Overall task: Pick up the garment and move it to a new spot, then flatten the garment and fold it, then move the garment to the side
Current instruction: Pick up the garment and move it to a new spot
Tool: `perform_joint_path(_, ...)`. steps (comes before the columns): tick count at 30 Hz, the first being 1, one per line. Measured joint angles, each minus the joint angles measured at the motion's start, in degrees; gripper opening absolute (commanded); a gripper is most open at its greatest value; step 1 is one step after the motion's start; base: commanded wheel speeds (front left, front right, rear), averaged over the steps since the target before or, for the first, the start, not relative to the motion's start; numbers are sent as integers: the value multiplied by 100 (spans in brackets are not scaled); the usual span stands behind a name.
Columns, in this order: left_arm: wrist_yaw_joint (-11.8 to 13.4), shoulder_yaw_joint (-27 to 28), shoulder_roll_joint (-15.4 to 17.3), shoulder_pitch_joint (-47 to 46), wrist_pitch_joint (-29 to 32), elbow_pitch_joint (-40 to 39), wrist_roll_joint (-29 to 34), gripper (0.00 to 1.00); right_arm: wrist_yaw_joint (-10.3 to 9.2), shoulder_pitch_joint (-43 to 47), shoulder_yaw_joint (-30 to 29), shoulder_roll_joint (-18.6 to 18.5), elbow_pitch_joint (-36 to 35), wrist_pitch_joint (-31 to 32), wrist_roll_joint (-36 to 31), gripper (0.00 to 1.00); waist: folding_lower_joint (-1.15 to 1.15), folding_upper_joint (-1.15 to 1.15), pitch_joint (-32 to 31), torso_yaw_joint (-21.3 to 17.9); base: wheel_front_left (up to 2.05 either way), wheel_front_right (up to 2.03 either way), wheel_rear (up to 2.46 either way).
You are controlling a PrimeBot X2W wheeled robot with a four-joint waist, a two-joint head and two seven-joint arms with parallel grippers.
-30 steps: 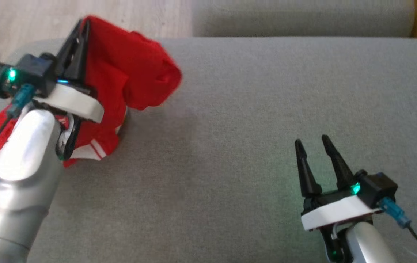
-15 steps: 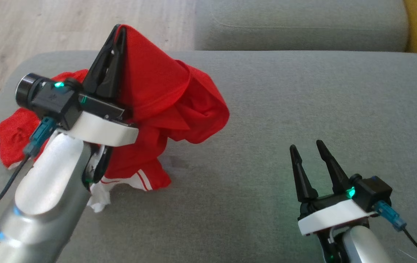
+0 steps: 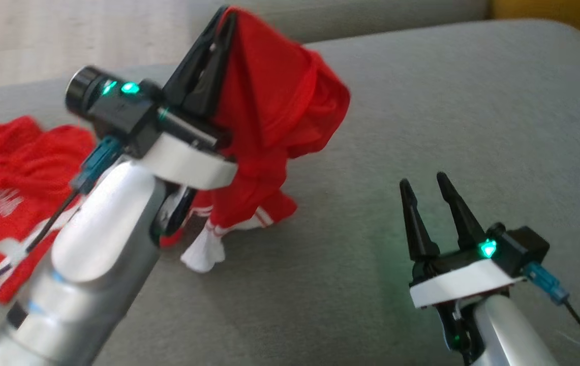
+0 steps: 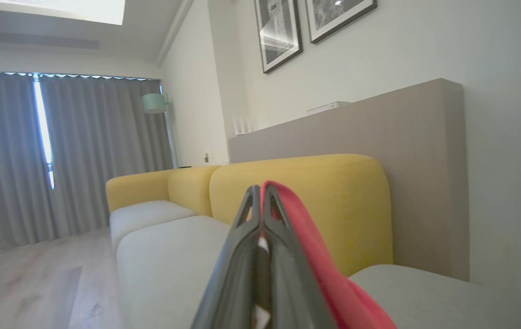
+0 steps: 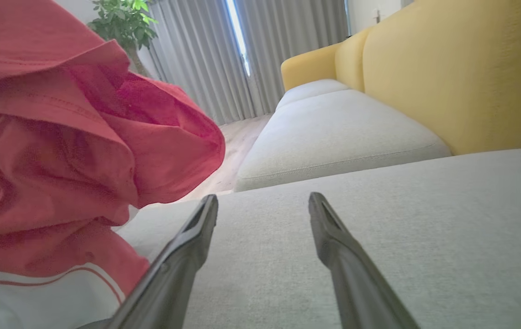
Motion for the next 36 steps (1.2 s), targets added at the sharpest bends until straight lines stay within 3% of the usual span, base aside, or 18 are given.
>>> perform_joint_path(9, -30, -162, -634, -1029, -207, 1044, 212, 0, 0, -193, 67, -2, -167, 0, 275, 100, 0, 0, 411, -1053, 0, 0, 0)
perform_joint_path(10, -44, -157, -693, -1148, -270, 1210, 211, 42, 0, -222, 68, -2, -189, 0, 303, 100, 0, 0, 461, -1141, 0, 0, 0)
perform_joint_path(11, -54, -146, -759, -1257, -323, 1386, 201, 100, 0, -237, 73, -1, -213, 0, 310, 100, 0, 0, 513, -1223, 0, 0, 0)
perform_joint_path(16, -253, -157, -995, -1437, -488, 2046, 157, 100, 0, -243, 41, -1, -247, 0, 311, 100, 1, 0, 728, -1439, 0, 0, 0)
perform_joint_path(20, -259, -1, -945, -1338, -586, 2230, 155, 100, 0, -240, -134, -2, -289, 0, 285, 100, 0, 0, 724, -1281, 0, 0, 0)
perform_joint_path(28, -186, 827, -416, -15, -617, 1347, 207, 100, 0, -182, -446, -1, -337, 0, 16, 100, -1, 0, 450, -571, 0, 0, 0)
perform_joint_path(36, -141, 1338, -292, 1779, -617, 712, 326, 100, 0, 96, -644, 0, -311, -1, -316, 100, -1, 0, 84, 325, 0, 0, 0)
